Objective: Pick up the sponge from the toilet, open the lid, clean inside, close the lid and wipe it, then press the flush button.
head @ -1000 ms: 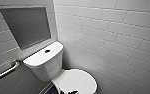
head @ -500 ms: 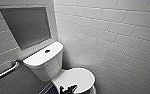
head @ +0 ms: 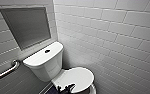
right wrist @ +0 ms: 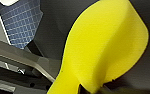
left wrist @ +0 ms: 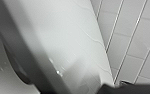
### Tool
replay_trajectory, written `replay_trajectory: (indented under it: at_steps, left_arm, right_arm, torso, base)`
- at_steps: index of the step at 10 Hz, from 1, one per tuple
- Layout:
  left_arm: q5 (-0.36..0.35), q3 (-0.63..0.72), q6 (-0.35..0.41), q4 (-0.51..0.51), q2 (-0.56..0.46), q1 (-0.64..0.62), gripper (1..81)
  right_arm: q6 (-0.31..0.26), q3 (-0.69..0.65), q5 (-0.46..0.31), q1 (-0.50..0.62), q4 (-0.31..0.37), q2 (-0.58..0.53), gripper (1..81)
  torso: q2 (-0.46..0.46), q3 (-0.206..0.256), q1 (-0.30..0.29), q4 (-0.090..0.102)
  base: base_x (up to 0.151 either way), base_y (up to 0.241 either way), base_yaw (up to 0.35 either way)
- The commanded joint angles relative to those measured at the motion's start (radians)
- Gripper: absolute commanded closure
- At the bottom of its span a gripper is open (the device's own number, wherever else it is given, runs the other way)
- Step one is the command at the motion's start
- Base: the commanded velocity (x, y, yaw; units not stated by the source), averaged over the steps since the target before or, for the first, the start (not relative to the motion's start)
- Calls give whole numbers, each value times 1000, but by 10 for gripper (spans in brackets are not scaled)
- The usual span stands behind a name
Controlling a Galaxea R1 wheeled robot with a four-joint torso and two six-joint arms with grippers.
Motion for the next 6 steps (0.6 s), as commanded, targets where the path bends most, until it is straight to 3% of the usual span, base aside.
replay_trajectory:
  at_steps: [1, 4, 6]
  left_arm:
    - [-125, 9, 36, -27, -76, -195, 10]
    - [-125, 29, 35, -45, -95, -187, 10]
    - [-116, 32, 26, -146, -98, -190, 10]
  right_arm:
    - [2, 51, -51, -1, -27, -13, 811]
    - [2, 56, -51, -1, -27, -13, 811]
    - [2, 59, -51, 0, -26, -12, 811]
  torso:
    - [0, 0, 0, 0]
    - [0, 0, 0, 0]
    - [0, 0, 0, 0]
  base:
    - [0, 0, 0]
    - [0, 0, 0]
    - [0, 0, 0]
